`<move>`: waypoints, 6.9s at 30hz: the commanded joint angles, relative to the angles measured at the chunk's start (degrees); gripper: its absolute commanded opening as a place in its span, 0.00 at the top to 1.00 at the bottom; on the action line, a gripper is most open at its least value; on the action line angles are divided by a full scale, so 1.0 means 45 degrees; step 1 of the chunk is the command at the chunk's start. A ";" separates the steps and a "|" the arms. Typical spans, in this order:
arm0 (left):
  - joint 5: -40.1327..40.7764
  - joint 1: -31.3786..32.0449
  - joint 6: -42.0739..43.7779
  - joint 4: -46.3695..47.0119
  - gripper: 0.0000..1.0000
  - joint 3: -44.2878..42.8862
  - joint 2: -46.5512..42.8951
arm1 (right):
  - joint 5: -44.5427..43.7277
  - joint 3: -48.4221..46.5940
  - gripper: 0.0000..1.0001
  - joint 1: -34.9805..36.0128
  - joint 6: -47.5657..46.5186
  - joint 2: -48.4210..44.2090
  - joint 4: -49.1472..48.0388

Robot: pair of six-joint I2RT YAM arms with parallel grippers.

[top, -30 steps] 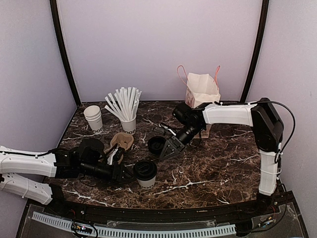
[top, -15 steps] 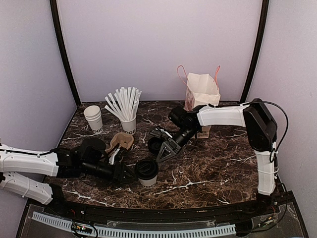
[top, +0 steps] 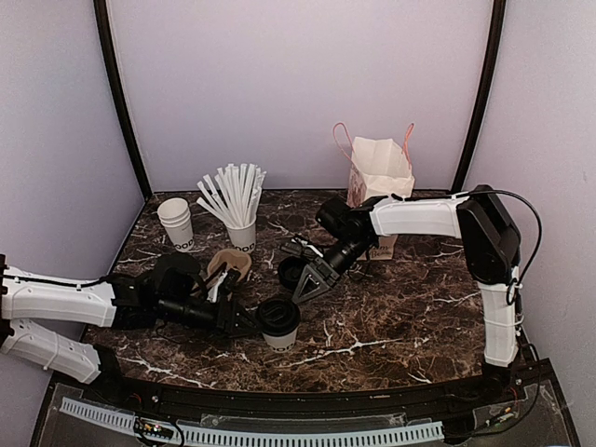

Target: Pack the takeout coffee

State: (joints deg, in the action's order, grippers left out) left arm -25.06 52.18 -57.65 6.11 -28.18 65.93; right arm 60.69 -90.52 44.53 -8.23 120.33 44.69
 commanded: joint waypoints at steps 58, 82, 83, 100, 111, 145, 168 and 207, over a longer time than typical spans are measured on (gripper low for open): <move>0.7992 -0.0824 0.7325 -0.4097 0.15 -0.4222 -0.0808 | -0.8118 -0.1064 0.16 0.1541 -0.4209 -0.3477 -0.0399; 0.8780 -0.0845 0.5958 -0.4390 0.17 -0.2916 -0.2658 | -0.8452 -0.2311 0.09 0.3631 -0.5320 -0.1464 0.1338; 0.8769 -0.0847 0.5917 -0.4386 0.17 -0.2897 -0.2649 | -0.8447 -0.2353 0.09 0.3638 -0.5320 -0.1460 0.1354; 0.8755 -0.0839 0.5948 -0.4398 0.18 -0.2801 -0.2493 | -0.8973 -0.1941 0.16 0.3871 -0.5498 -0.1789 0.1463; 0.8707 -0.0845 0.5892 -0.4495 0.18 -0.2791 -0.2388 | -0.9840 -0.2063 0.15 0.4084 -0.5510 -0.1583 0.1629; 0.8073 -0.0961 0.7417 -0.4509 0.18 -0.5528 0.0227 | -1.1264 0.3569 0.29 -0.3816 -0.5415 -0.8486 0.2886; 0.7990 -0.0981 0.7039 -0.4632 0.18 -0.4846 -0.0621 | -1.0979 0.1966 0.14 -1.0853 -0.5692 -0.5974 0.1477; 0.5650 -0.0971 0.7191 -0.4554 0.30 -0.5143 -0.0350 | -1.2310 -0.4467 0.27 -0.3929 -0.7524 -0.4704 0.2857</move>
State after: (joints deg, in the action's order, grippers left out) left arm 1.10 48.10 -25.08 -13.87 -52.23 65.43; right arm 6.70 -108.47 25.89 -41.34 100.88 59.40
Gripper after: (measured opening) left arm 0.702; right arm 0.729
